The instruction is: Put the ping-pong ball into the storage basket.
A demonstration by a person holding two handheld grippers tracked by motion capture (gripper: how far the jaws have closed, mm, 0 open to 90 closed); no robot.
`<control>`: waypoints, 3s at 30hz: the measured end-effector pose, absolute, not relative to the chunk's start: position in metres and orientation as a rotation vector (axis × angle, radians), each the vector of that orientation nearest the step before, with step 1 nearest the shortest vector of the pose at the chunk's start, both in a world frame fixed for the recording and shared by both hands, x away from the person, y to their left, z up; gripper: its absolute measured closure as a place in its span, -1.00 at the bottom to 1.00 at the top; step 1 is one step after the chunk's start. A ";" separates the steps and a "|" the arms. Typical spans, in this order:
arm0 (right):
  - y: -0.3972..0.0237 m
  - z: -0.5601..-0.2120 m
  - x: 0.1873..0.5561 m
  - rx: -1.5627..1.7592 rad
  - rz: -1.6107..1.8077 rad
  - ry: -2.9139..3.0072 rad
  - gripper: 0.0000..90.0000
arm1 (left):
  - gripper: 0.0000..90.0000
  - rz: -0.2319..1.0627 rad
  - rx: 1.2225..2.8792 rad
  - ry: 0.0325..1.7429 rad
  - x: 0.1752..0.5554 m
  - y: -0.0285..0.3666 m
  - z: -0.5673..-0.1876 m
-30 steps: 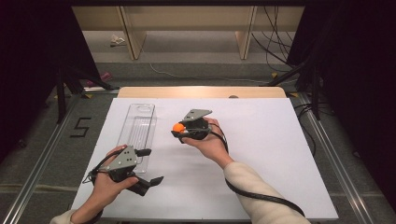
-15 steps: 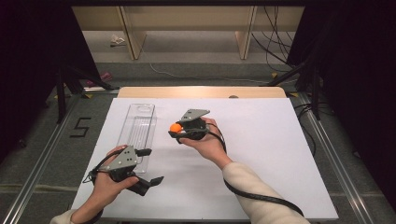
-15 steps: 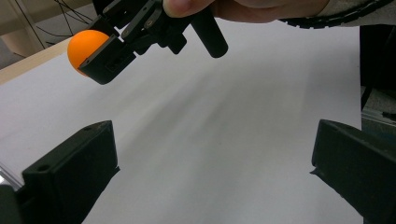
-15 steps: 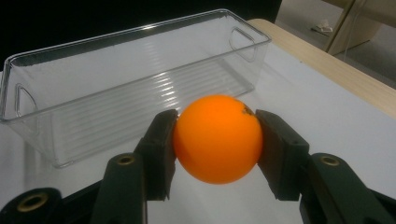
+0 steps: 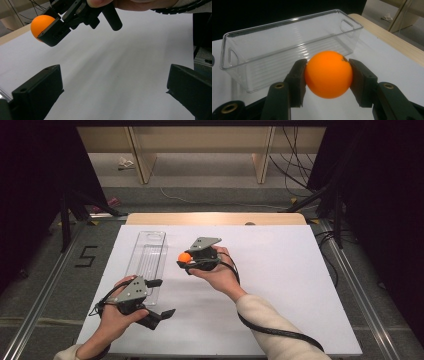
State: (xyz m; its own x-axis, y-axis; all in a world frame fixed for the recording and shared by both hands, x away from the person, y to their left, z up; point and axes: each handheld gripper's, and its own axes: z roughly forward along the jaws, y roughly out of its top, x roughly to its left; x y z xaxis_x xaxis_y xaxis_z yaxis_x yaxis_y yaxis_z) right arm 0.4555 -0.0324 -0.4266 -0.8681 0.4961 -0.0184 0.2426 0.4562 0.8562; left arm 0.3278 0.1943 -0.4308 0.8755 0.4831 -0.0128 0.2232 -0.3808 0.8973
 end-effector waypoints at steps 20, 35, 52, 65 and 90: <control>-0.016 -0.419 0.455 0.604 1.403 2.439 0.15 | -1.00 0.303 1.974 0.514 0.328 0.193 -0.431; -0.008 -0.417 0.457 0.591 1.399 2.449 0.15 | -1.00 0.301 1.973 0.511 0.327 0.193 -0.431; -0.002 -0.413 0.459 0.585 1.406 2.445 0.15 | -1.00 0.302 1.977 0.510 0.328 0.193 -0.431; 0.002 -0.410 0.461 0.575 1.402 2.447 0.15 | -1.00 0.303 1.976 0.510 0.328 0.193 -0.431; 0.007 -0.407 0.464 0.570 1.403 2.443 0.15 | -1.00 0.298 1.977 0.512 0.328 0.192 -0.431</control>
